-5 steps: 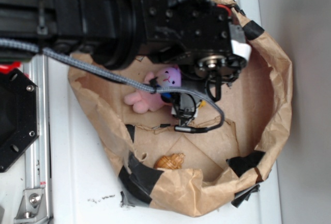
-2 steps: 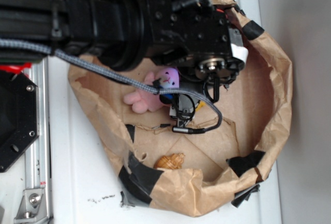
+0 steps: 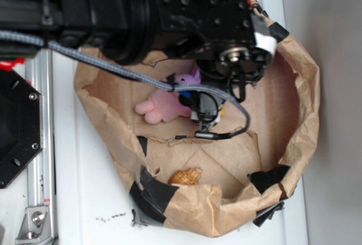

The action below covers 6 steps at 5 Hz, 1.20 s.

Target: Grab the yellow duck.

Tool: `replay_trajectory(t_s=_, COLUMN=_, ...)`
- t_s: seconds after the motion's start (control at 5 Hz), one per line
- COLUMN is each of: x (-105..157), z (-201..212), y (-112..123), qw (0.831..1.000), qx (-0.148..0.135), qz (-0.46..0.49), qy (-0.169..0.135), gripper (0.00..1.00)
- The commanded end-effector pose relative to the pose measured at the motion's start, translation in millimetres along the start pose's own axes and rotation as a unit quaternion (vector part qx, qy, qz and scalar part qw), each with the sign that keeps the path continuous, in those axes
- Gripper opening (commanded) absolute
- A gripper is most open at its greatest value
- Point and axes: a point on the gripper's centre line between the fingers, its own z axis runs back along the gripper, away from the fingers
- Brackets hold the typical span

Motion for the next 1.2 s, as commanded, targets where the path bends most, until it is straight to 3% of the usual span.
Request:
replay_trajectory(t_s=0.0, x=15, z=-1, y=-4, qw=1.000, qx=0.010, qz=-0.007, qy=-0.004, gripper=1.00)
replay_trajectory(t_s=0.2, x=12, z=-11, y=-7, qw=1.000, qx=0.002, qz=-0.014, qy=0.015, gripper=1.00)
replay_trajectory(t_s=0.6, x=-21, z=-31, y=-44, qw=0.994, qx=-0.035, qz=-0.077, qy=0.076, gripper=1.00)
replay_trajectory(t_s=1.0, x=-37, z=-35, y=-58, qw=0.990, qx=-0.038, qz=-0.106, qy=0.085, gripper=1.00)
